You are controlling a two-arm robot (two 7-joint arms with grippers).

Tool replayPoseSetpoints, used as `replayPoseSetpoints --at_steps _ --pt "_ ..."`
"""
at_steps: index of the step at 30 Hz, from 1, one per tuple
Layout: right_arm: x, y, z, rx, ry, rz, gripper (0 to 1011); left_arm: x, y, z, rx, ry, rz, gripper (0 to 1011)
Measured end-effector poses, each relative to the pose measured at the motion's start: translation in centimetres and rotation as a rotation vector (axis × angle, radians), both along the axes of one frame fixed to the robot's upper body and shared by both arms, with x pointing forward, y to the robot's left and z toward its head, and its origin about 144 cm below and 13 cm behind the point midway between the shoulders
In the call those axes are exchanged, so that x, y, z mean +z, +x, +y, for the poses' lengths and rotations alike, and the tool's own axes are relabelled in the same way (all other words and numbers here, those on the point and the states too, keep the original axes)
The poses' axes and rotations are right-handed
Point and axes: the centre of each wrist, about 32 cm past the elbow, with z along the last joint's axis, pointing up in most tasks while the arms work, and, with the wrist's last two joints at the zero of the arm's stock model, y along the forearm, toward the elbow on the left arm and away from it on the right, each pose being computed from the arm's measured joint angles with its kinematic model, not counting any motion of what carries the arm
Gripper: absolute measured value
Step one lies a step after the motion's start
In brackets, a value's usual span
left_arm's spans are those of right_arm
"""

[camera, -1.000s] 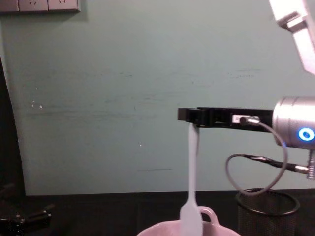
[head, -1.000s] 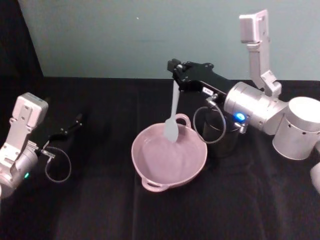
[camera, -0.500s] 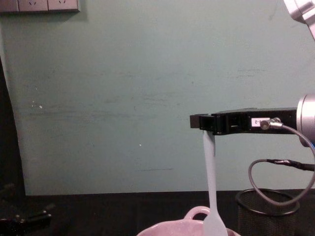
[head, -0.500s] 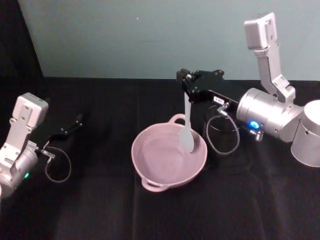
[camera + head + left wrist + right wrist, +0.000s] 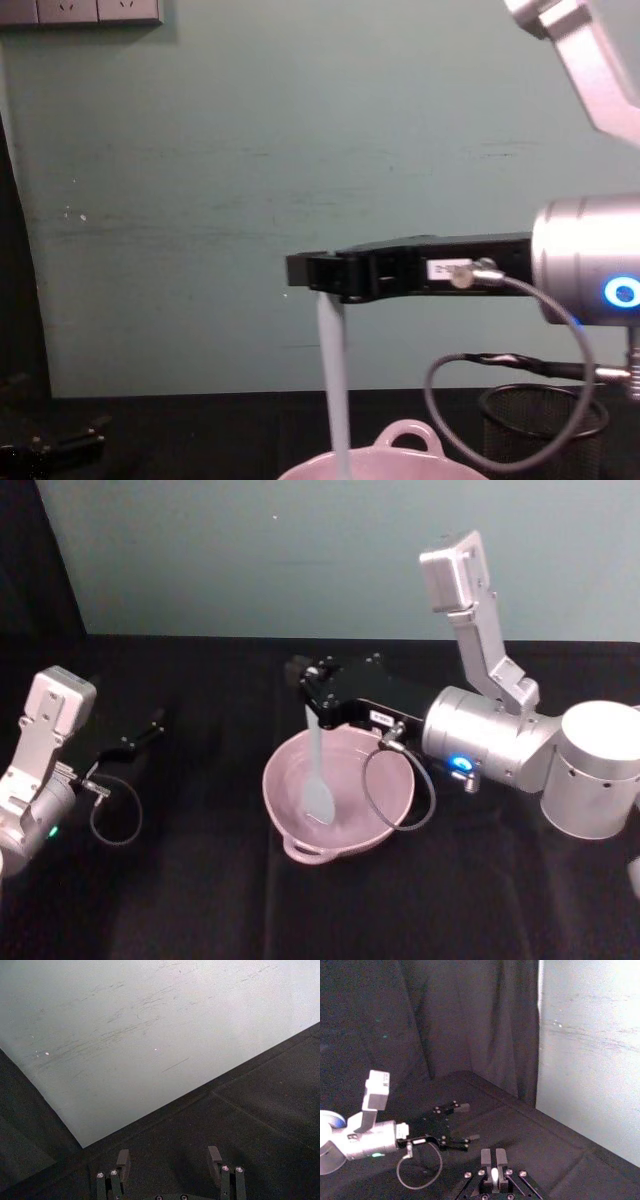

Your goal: Use the one hand to pick up the spoon and stir the clear water in the bowl.

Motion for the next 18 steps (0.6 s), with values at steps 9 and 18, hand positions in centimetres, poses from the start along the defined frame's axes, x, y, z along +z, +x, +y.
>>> replayPoseSetpoints --at_steps 9,18 --pt "-0.9 1.7 1.0 -0.004 0.047 0.019 65 0.0 0.0 0.0 0.000 0.000 0.000 1011" --pt "-1.7 4.0 -0.2 -0.095 0.101 0.039 65 0.0 0.0 0.0 0.000 0.000 0.000 1011"
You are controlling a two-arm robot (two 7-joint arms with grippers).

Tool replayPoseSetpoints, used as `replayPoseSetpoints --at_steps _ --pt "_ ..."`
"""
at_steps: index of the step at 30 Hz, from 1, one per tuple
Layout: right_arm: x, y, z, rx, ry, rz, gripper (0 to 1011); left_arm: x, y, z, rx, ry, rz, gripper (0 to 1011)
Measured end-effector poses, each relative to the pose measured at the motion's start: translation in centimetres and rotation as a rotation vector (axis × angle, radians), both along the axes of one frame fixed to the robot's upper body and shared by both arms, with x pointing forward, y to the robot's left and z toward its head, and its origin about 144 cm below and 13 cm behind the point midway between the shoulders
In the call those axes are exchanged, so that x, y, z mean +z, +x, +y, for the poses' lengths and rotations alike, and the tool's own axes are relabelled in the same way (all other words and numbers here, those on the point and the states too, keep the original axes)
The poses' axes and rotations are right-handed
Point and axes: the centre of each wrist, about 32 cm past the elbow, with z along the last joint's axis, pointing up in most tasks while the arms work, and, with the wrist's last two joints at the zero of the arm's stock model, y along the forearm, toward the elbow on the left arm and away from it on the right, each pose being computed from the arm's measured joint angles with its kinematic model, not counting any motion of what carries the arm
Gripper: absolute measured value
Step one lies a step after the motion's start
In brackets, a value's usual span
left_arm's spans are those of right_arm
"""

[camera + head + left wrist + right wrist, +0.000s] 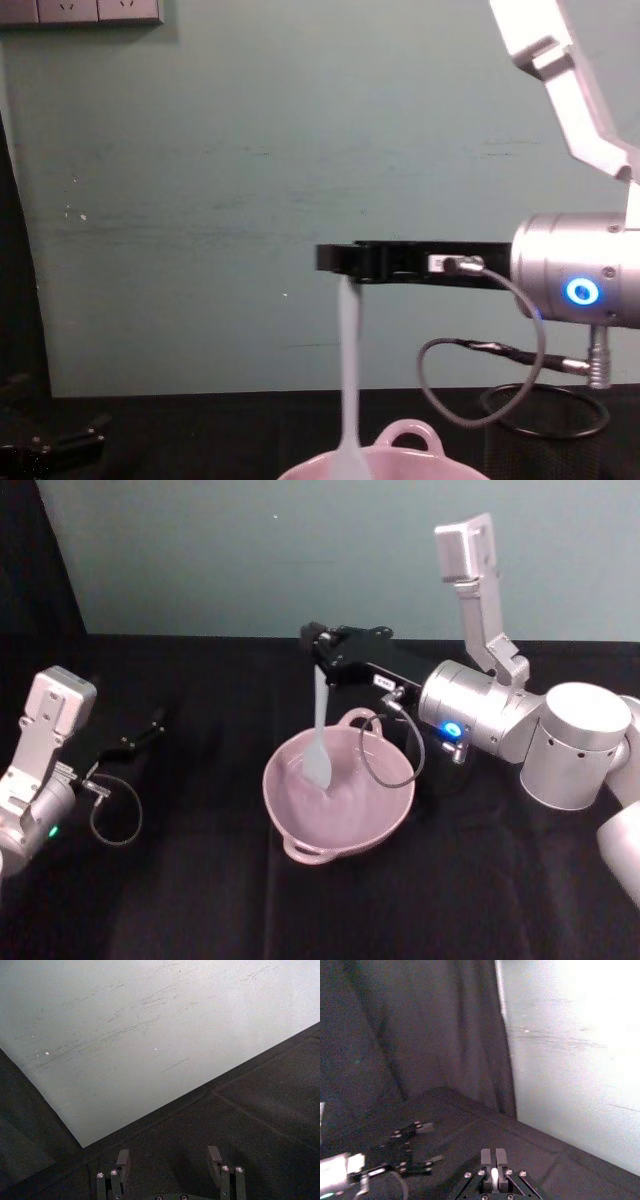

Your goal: Use the one hand to pick up the spoon and stir the clear water in the bowl.

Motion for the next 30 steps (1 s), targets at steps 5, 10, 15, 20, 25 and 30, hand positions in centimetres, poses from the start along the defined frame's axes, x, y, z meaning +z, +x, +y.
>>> replayPoseSetpoints --at_steps 5,10,15,20,25,30 --pt "0.0 0.3 -1.6 -0.063 0.007 -0.002 65 0.0 0.0 0.0 0.000 0.000 0.000 1011" --pt "0.3 -0.2 -2.9 -0.093 0.006 -0.013 65 0.0 0.0 0.0 0.000 0.000 0.000 1011" --pt "0.5 -0.9 -3.6 -0.100 -0.013 -0.011 64 0.0 0.0 0.0 0.000 0.000 0.000 1011" --pt "0.9 -1.8 -3.7 -0.086 -0.051 -0.013 65 0.0 0.0 0.0 0.000 0.000 0.000 1011" --pt "1.3 -3.0 -3.0 -0.047 -0.087 -0.020 64 0.0 0.0 0.0 0.000 0.000 0.000 1011" --pt "1.4 -3.7 -1.7 0.013 -0.081 -0.025 65 0.0 0.0 0.0 0.000 0.000 0.000 1011"
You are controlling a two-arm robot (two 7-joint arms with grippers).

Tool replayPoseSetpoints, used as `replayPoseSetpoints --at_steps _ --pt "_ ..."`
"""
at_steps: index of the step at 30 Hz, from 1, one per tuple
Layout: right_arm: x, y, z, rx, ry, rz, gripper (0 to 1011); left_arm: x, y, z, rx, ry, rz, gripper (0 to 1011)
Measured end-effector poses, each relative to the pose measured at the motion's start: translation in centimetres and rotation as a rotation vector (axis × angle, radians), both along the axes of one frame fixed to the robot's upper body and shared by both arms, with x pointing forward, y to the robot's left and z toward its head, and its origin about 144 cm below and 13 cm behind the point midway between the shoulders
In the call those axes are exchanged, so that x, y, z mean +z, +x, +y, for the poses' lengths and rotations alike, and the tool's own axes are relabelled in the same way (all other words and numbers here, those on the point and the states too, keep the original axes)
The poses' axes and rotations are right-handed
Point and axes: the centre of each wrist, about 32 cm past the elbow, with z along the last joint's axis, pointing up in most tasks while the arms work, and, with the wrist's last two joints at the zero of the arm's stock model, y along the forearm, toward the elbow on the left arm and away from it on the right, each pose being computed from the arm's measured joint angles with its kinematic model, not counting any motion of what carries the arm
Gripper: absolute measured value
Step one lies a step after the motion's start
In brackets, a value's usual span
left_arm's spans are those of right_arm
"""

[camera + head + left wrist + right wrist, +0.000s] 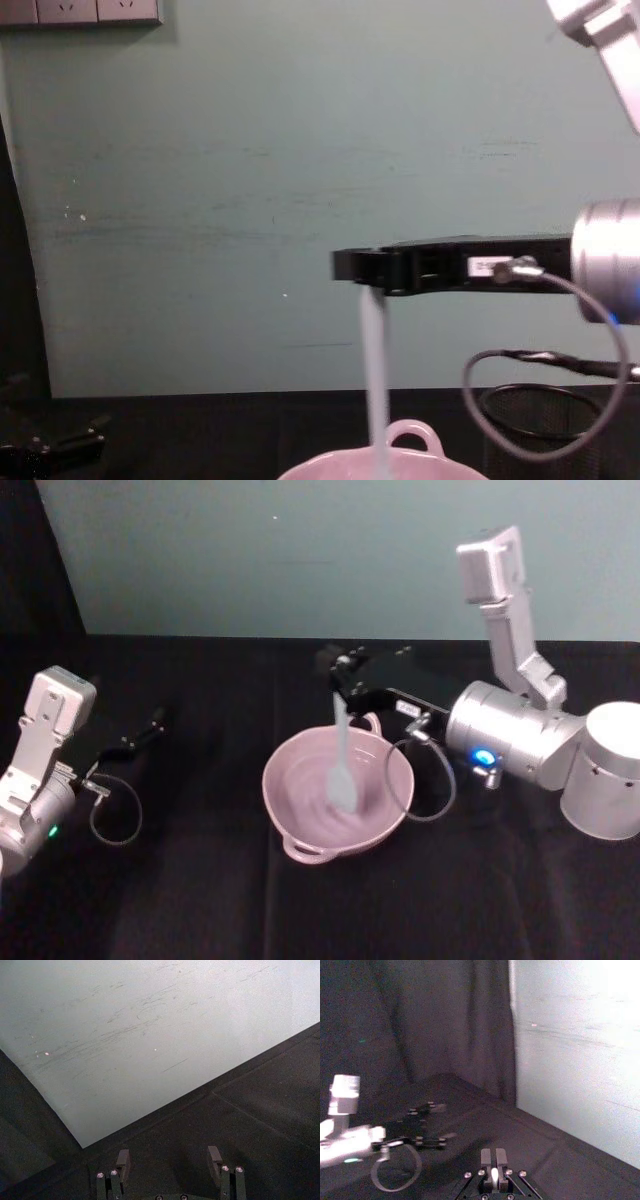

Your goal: Use the one hand to pick up the spoon and stir the clear water in the bowl.

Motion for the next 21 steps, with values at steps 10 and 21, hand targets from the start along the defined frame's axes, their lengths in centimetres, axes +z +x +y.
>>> replayPoseSetpoints --at_steps 10,21 --pt "-0.6 0.6 3.0 0.076 0.039 0.011 65 0.0 0.0 0.0 0.000 0.000 0.000 1011" --pt "-1.7 3.5 3.3 0.024 0.097 0.030 64 0.0 0.0 0.0 0.000 0.000 0.000 1011"
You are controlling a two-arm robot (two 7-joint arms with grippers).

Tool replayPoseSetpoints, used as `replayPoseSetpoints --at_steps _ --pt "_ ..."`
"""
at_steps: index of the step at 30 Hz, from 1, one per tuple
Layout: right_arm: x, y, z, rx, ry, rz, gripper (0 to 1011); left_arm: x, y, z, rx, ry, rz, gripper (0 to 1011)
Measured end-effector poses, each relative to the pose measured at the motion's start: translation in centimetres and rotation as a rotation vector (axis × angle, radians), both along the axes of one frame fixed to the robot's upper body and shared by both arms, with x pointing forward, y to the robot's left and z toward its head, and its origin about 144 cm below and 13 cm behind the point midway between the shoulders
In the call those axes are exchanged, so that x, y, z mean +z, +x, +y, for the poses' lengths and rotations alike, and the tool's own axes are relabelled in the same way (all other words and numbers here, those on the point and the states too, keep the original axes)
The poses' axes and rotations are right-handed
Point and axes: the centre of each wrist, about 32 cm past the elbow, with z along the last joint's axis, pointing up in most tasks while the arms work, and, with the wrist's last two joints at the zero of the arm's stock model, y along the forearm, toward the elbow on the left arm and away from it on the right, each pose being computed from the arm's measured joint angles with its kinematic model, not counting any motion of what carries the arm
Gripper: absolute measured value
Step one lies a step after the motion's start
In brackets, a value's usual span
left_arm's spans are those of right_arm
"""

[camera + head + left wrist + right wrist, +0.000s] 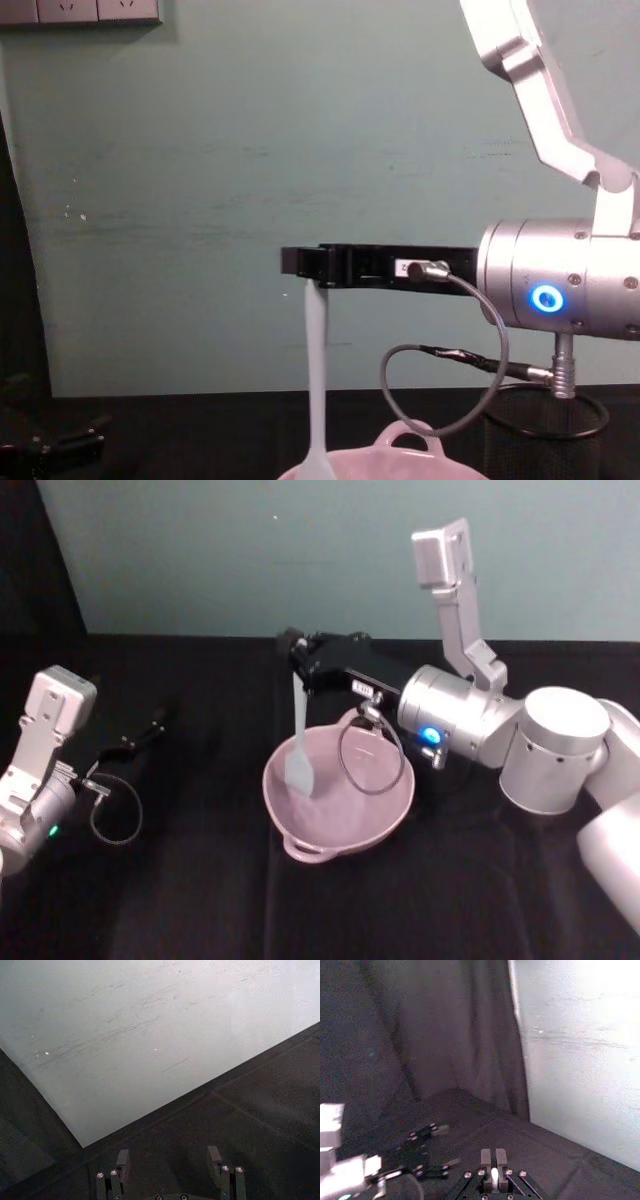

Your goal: Use the one hand to pick up the spoon and stir the clear water in the bowl.

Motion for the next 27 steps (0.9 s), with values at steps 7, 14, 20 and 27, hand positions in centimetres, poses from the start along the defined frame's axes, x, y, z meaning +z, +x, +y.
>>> replayPoseSetpoints --at_steps 7,14,20,27 --pt "-0.7 1.2 -1.3 -0.089 0.052 0.015 64 0.0 0.0 0.0 0.000 0.000 0.000 1011" --pt "-0.4 0.9 -3.2 -0.148 0.066 0.000 64 0.0 0.0 0.0 0.000 0.000 0.000 1011" --pt "-0.1 0.0 -4.5 -0.167 0.039 -0.010 65 0.0 0.0 0.0 0.000 0.000 0.000 1011" --pt "0.2 -1.6 -4.7 -0.141 -0.031 -0.024 65 0.0 0.0 0.0 0.000 0.000 0.000 1011"
